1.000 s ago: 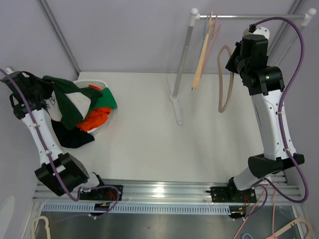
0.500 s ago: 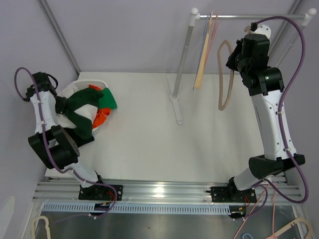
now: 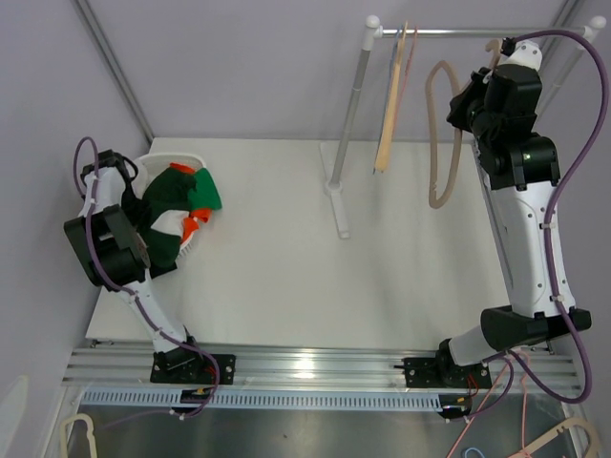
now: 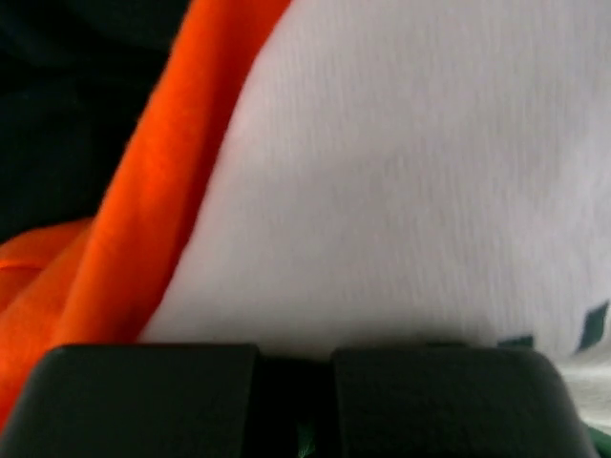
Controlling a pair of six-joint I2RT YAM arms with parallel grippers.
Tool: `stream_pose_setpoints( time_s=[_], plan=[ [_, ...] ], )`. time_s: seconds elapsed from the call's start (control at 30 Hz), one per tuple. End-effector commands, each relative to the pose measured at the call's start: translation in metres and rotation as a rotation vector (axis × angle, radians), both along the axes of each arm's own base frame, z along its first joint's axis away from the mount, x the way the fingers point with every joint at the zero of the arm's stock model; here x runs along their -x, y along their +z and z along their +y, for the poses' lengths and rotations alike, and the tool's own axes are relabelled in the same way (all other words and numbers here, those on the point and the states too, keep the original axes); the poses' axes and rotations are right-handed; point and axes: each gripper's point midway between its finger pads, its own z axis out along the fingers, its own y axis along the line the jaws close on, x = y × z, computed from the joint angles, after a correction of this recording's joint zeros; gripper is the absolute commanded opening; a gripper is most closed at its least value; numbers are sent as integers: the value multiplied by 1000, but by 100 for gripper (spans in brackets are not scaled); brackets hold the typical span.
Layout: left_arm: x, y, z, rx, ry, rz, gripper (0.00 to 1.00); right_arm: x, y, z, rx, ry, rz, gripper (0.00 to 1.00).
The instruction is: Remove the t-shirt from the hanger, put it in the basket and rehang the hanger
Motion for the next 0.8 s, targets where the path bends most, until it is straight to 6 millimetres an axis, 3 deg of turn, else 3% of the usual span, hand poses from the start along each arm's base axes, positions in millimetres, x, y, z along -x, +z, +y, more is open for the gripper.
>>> stream_pose_setpoints(
  time_s=[0.0, 0.07, 0.13, 0.17, 0.2, 0.27, 0.3, 0.43, 0.77],
  plan=[
    [2, -19, -20, 68, -37, 49, 1, -11, 36, -6, 11, 11, -128, 0],
    [1, -18, -18, 60, -36, 40, 1, -17, 45, -11, 25, 32, -149, 0],
    [-3, -14, -18, 65, -54, 24, 1, -33, 38, -14, 27, 55, -129, 0],
    [-6, -13, -22, 83, -62, 14, 8, -35, 45, -15, 23, 59, -146, 0],
    [-8, -8, -21, 80, -64, 5, 14, -48, 34, -15, 21, 67, -117, 0],
    [-10, 3, -21, 71, -73, -28, 31, -54, 38, -11, 13, 108, -123, 0],
    [-11, 9, -20, 62, -76, -44, 33, -63, 29, -11, 15, 112, -103, 0],
    [-16, 38, -20, 32, -91, -108, 47, -72, 26, -4, 21, 157, -116, 0],
    [-9, 132, -37, -82, -135, -300, 47, -88, 31, 4, 29, 207, -176, 0]
  ],
)
